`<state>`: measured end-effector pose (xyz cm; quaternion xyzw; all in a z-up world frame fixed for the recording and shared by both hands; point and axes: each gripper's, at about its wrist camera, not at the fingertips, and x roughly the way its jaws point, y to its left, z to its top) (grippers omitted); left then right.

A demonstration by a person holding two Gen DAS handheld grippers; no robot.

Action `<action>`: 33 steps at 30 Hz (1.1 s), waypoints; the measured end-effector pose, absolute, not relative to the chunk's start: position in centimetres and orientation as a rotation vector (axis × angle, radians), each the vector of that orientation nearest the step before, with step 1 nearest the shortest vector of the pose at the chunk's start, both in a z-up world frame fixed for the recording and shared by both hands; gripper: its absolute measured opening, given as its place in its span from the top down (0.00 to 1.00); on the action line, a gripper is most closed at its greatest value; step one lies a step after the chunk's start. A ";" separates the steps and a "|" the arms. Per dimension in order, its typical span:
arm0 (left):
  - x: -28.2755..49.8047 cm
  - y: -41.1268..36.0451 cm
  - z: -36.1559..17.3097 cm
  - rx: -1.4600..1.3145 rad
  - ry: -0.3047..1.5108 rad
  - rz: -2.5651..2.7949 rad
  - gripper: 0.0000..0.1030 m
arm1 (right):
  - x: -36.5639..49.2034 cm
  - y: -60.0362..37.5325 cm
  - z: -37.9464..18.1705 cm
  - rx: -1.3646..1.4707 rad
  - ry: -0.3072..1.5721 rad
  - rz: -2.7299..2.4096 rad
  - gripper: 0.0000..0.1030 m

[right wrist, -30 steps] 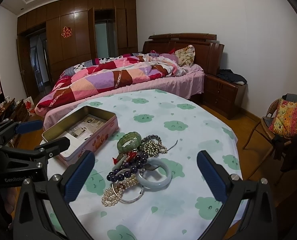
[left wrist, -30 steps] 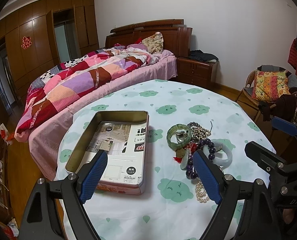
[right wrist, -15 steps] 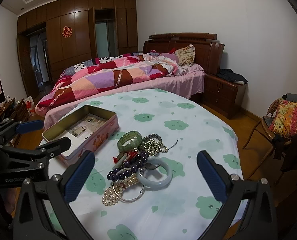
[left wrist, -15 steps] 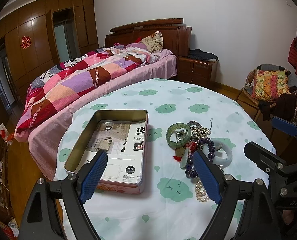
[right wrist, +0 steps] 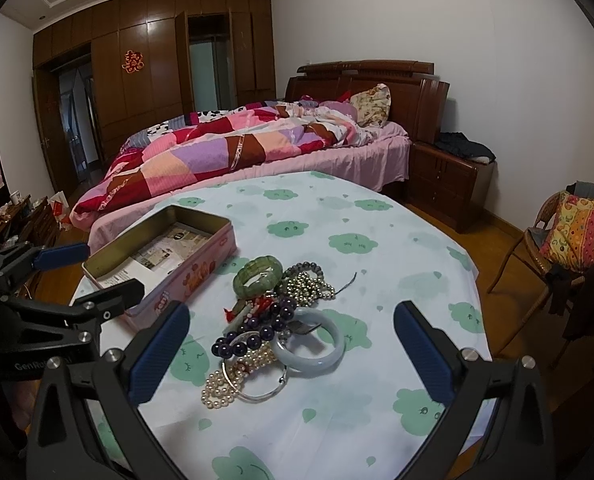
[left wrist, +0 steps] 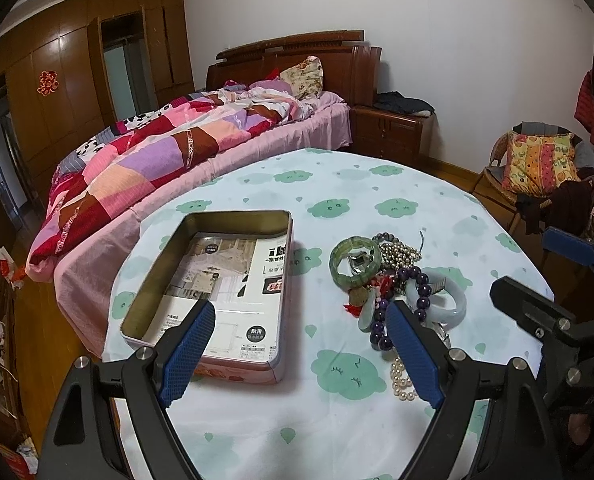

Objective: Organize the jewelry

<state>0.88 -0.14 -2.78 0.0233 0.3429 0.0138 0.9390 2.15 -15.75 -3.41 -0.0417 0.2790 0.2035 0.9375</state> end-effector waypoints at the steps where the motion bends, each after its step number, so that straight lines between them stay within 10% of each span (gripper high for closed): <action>1: 1.0 -0.1 -3.0 0.044 0.708 0.024 0.15 | 2.2 -15.8 -3.5 -0.089 0.571 0.411 0.00; 17: 2.3 -2.9 -6.6 0.053 0.791 -0.135 0.16 | 4.7 -19.5 -8.2 -0.086 0.716 0.340 0.00; 28: 5.9 -6.6 -9.2 0.147 0.865 -0.245 0.49 | 5.7 -20.6 -8.3 -0.057 0.728 0.300 0.00; 31: 6.5 -6.6 -9.8 0.131 0.895 -0.275 0.81 | 5.8 -20.6 -8.4 -0.054 0.732 0.303 0.00; 33: 6.3 -6.1 -9.4 0.104 0.876 -0.286 0.83 | 5.8 -20.5 -8.4 -0.059 0.730 0.305 0.00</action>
